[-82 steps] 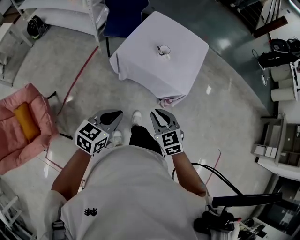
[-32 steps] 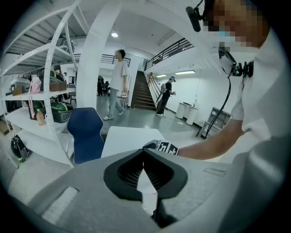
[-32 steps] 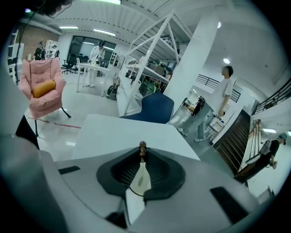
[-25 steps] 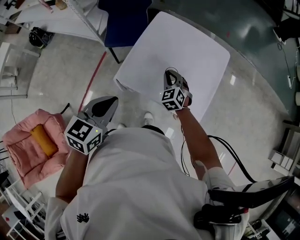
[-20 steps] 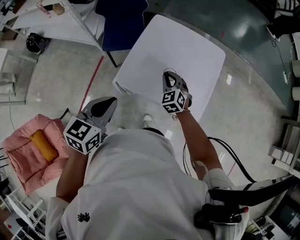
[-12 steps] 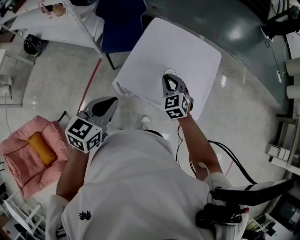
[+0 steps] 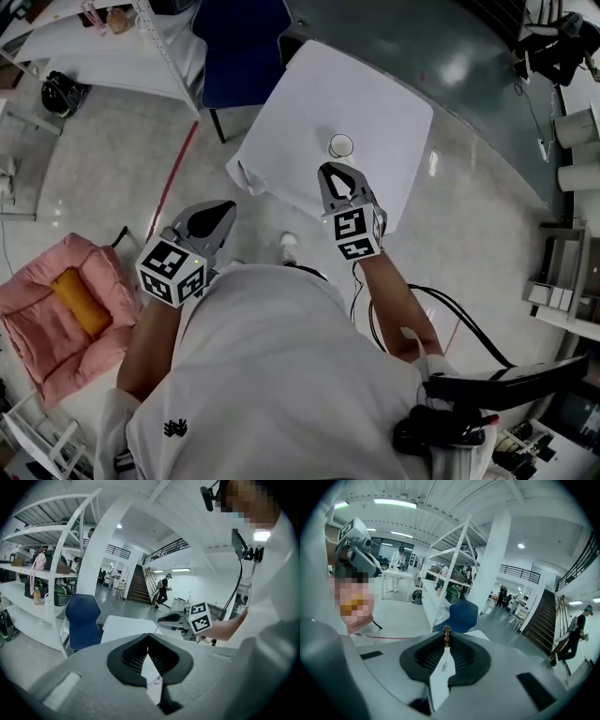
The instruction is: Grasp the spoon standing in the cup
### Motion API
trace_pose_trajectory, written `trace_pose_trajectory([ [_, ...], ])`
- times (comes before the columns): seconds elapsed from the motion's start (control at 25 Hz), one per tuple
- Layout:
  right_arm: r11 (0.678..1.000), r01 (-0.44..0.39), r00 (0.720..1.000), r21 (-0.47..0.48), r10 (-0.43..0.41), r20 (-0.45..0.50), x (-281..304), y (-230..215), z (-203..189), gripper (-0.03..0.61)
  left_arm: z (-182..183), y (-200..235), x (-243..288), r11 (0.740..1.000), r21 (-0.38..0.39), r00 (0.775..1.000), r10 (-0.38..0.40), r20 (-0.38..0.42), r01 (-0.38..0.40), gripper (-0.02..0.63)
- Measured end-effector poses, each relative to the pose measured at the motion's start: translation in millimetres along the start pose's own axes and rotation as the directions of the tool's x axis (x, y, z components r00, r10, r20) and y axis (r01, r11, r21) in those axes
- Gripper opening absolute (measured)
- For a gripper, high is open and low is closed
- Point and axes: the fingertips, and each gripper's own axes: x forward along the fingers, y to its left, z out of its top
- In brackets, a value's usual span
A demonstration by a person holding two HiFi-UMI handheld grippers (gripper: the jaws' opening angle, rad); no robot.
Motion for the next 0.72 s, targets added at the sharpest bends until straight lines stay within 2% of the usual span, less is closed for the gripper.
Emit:
trace_pose_trajectory([
  [0.32, 0.999, -0.047, 0.999, 0.023, 0.047, 0.024, -30, 63, 29, 0.043, -22, 7, -47, 1.000, -0.017, 1.000, -0.004, 0.005, 0.004, 0.012],
  [0.72, 0.998, -0.050, 0.998, 0.034, 0.049, 0.026, -46, 126, 52, 0.043, -57, 24, -93, 0.999, -0.024, 0.999, -0.029, -0.013, 0.029, 0.012],
])
